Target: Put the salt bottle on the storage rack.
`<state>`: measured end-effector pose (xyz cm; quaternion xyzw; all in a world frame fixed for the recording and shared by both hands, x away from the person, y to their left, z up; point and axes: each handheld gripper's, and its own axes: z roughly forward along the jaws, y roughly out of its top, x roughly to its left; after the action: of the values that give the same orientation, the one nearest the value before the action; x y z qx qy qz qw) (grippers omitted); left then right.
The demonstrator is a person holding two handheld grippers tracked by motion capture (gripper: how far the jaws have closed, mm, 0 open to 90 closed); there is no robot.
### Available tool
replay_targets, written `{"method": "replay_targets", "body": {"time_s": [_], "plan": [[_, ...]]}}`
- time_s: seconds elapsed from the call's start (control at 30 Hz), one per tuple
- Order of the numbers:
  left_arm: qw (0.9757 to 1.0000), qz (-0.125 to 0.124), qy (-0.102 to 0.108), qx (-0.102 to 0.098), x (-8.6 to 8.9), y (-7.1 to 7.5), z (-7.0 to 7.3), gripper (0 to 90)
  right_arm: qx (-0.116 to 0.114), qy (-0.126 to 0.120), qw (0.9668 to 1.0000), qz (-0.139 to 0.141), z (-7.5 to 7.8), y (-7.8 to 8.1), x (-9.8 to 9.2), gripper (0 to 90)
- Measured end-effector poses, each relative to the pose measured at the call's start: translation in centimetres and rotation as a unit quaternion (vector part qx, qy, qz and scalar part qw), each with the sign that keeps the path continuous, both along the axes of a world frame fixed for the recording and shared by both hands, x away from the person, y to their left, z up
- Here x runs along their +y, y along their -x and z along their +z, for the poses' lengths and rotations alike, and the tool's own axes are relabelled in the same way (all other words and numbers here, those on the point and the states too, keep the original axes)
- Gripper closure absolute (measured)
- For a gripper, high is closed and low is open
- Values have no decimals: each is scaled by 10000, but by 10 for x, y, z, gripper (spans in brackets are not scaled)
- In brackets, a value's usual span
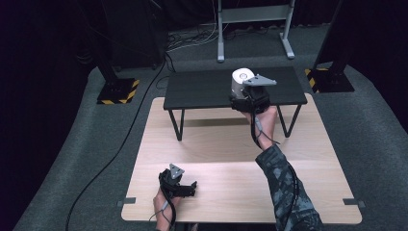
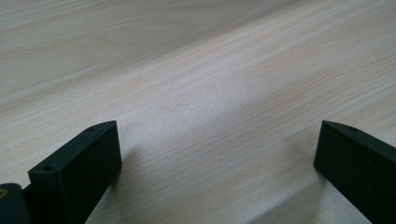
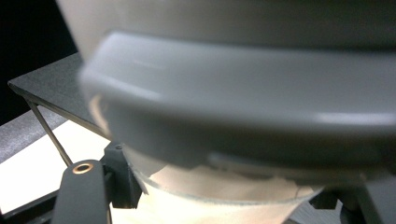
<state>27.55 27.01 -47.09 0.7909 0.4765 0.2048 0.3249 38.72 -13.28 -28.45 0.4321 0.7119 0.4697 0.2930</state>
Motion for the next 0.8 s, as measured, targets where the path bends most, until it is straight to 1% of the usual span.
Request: {"method": "replay_targets", "body": {"time_s": [0.2,0.37,0.47,0.5,0.6,0.67,0.8], "plan": [[10000,-1,0,-2,0,0,0,3,55,-52,9999,92,1,-12,14,290],[10000,-2,3,0,0,0,0,3,105,-29,9998,180,1,-23,30,290],[10000,-1,5,-1,0,0,0,3,128,-28,9997,198,1,-26,34,290],[10000,-2,4,0,0,0,0,3,156,-23,9996,223,0,-31,39,290],[10000,-3,4,0,0,0,0,3,195,-70,9994,260,-1,-39,45,290],[10000,-7,3,1,0,0,0,3,217,-88,9994,269,-1,-40,46,290],[10000,-12,6,3,0,0,0,3,277,-147,9990,319,-2,-50,57,290]]}}
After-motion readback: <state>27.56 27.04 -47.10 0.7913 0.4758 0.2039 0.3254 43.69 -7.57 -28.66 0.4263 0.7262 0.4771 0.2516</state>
